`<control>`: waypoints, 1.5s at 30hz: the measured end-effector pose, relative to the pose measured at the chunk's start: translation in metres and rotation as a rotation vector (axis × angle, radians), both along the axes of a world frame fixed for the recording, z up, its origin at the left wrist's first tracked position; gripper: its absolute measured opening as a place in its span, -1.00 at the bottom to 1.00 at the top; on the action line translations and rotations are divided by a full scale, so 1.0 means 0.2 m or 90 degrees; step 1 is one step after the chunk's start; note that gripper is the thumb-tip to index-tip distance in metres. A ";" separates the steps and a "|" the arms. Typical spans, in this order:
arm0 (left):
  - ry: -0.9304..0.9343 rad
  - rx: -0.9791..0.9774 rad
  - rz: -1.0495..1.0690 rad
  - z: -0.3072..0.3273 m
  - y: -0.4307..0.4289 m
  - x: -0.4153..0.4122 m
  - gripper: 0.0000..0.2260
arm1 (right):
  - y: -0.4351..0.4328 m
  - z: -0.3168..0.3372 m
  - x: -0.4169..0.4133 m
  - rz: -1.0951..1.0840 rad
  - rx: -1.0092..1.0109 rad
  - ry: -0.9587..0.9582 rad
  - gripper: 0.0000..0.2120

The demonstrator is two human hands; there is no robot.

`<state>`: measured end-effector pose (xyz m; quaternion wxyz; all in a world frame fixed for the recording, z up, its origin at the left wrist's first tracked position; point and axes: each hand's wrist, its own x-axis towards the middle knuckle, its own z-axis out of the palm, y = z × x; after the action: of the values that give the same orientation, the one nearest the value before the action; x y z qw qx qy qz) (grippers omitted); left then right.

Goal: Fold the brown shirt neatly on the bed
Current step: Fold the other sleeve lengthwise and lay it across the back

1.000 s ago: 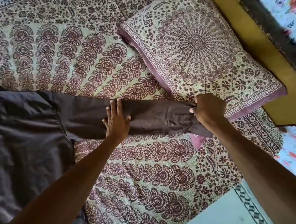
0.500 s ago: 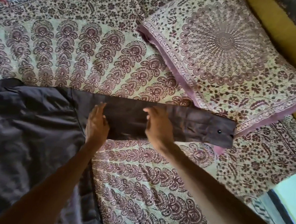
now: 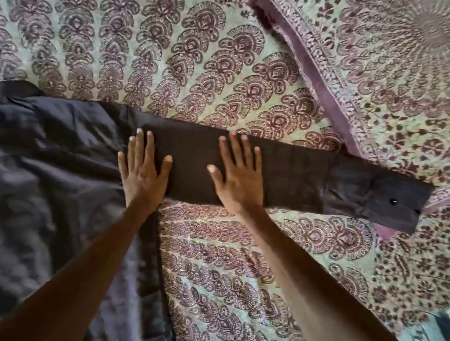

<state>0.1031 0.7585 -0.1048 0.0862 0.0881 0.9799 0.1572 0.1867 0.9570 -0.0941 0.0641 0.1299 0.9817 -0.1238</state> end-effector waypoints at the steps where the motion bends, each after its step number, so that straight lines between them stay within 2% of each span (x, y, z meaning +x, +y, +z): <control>1: -0.002 -0.016 -0.003 0.00 0.02 0.01 -0.41 | 0.14 0.00 0.08 -0.040 0.024 -0.011 -0.35; 4: -0.006 -0.053 -0.014 0.03 0.10 0.04 -0.42 | 0.53 0.03 0.32 -0.128 0.065 -0.044 -0.31; 6: -0.023 -0.069 -0.093 0.06 0.23 0.08 -0.42 | 0.70 0.05 0.42 -0.153 0.061 -0.064 -0.31; 9: -0.030 -0.084 -0.246 0.08 0.44 0.20 -0.37 | 0.72 0.09 0.42 -0.172 0.045 -0.055 -0.34; 11: -0.031 -0.084 -0.289 0.08 0.57 0.28 -0.35 | 0.64 0.12 0.40 -0.155 0.021 -0.012 -0.39; 14: -0.038 -0.090 -0.279 0.08 0.67 0.34 -0.33 | 0.57 0.13 0.47 -0.106 0.010 0.013 -0.42; 18: -0.041 -0.080 -0.270 0.08 0.68 0.34 -0.31 | 0.74 0.07 0.69 -0.183 -0.038 -0.020 -0.37; 23: -0.047 -0.090 -0.275 0.09 0.68 0.33 -0.31 | 0.84 0.08 0.76 -0.154 -0.087 0.003 -0.36; 27: -0.059 -0.018 -0.262 0.11 0.66 0.31 -0.35 | 0.76 0.12 0.71 -0.235 -0.106 0.046 -0.43; 30: -0.031 0.125 -0.223 0.16 0.58 0.29 -0.51 | 0.65 0.19 0.69 -0.222 -0.078 0.160 -0.71; 32: 0.012 0.178 -0.196 0.19 0.48 0.29 -0.62 | 0.56 0.23 0.65 -0.213 -0.104 0.172 -0.80; 36: 0.033 0.153 -0.129 0.23 0.19 0.26 -0.73 | 0.32 0.26 0.55 -0.191 -0.210 0.168 -0.86; 42: 0.040 0.168 0.004 0.28 -0.20 0.23 -0.81 | -0.17 0.28 0.38 -0.071 -0.248 0.117 -0.87; 45: 0.002 0.169 0.004 0.27 -0.39 0.29 -0.81 | -0.45 0.28 0.36 -0.032 -0.267 0.059 -0.85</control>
<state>0.1620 0.6799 -0.0512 0.0715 0.0961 0.9507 0.2859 0.2596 0.8665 -0.0372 0.0414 0.1321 0.9328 -0.3326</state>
